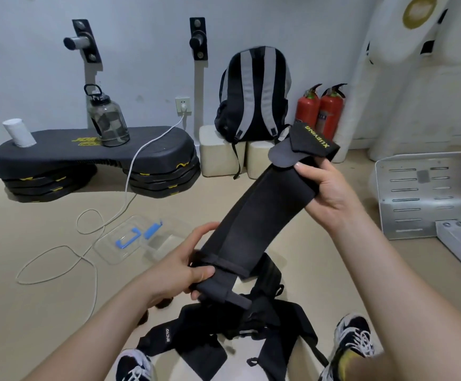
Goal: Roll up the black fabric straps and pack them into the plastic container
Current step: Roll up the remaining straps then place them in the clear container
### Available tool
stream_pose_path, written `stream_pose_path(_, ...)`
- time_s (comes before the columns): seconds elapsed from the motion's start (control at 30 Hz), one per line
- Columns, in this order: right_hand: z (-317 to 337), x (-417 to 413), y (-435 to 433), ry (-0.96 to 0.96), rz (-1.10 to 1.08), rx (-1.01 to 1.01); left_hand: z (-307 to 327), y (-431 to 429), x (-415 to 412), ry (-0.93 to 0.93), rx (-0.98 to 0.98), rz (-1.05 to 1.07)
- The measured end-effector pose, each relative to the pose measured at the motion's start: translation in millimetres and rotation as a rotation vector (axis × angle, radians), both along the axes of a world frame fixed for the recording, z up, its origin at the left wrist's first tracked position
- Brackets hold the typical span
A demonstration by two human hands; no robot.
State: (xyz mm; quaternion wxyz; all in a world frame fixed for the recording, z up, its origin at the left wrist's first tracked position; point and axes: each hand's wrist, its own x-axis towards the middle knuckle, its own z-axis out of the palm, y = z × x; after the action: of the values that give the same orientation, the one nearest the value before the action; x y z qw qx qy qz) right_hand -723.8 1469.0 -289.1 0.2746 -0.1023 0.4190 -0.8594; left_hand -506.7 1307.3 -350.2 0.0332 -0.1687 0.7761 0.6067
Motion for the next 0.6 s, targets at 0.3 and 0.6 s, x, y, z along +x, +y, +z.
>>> stream_pose_path(0.3,-61,-40,-12,-0.355,-0.207,0.429,12,18,15,0.012,0.184,-0.195)
stream_pose_path(0.6,-53,-23,-24,-0.425,-0.012,0.471,0,23,11,-0.099,0.199,-0.060)
